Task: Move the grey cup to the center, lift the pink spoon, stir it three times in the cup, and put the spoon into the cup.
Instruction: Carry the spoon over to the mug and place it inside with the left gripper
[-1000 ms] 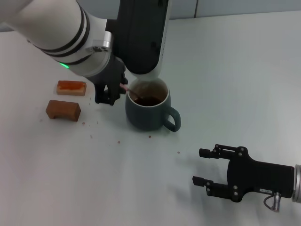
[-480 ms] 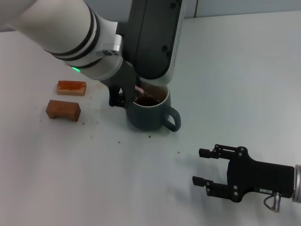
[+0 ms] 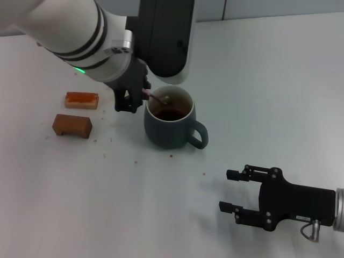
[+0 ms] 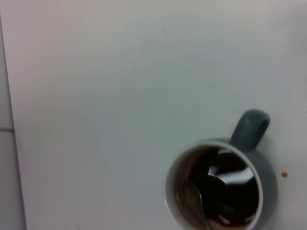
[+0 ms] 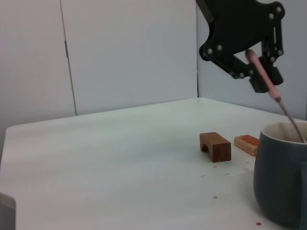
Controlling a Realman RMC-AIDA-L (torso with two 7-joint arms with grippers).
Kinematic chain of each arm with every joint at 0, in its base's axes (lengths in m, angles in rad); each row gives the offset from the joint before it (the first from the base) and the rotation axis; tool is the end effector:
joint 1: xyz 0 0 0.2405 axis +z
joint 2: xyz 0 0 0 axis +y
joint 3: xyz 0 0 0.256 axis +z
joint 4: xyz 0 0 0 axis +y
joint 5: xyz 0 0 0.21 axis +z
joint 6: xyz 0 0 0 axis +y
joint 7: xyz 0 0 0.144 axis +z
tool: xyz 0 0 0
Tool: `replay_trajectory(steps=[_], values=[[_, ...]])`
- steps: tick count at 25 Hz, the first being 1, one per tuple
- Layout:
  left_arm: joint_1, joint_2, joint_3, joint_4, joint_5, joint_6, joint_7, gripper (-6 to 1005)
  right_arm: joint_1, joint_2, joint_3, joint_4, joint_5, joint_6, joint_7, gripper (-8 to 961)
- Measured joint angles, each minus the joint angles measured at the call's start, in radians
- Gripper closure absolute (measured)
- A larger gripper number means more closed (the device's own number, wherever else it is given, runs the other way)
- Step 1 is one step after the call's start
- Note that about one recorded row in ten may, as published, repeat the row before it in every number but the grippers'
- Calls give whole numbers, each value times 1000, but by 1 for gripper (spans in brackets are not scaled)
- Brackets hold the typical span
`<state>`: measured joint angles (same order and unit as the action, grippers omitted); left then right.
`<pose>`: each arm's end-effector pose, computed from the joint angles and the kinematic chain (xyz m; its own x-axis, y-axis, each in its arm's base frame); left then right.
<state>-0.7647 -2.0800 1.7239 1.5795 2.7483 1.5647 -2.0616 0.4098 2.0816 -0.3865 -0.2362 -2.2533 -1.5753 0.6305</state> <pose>-0.0741 0.3499 -0.0241 0.7597 -0.2594 -0.5963 -0.4401 -0.8801 -0.1779 0.3141 0.2331 -0.0631 0.8446 -0.1118 -0.5236 -0.2640 -0.9377 -0.2256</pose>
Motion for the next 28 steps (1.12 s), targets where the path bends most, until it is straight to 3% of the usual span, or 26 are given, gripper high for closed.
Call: replay_trajectory(steps=[12, 19, 28], values=[[-2, 0, -20, 31, -75, 97, 8, 805, 4, 0, 0, 0, -1, 0, 9, 278], [3, 0, -5, 3, -89, -22, 20, 802, -1, 0, 0, 2, -2, -5, 10, 278], [-1, 0, -1, -40, -28, -20, -4, 798, 0, 0, -1, 2, -6, -7, 12, 278]])
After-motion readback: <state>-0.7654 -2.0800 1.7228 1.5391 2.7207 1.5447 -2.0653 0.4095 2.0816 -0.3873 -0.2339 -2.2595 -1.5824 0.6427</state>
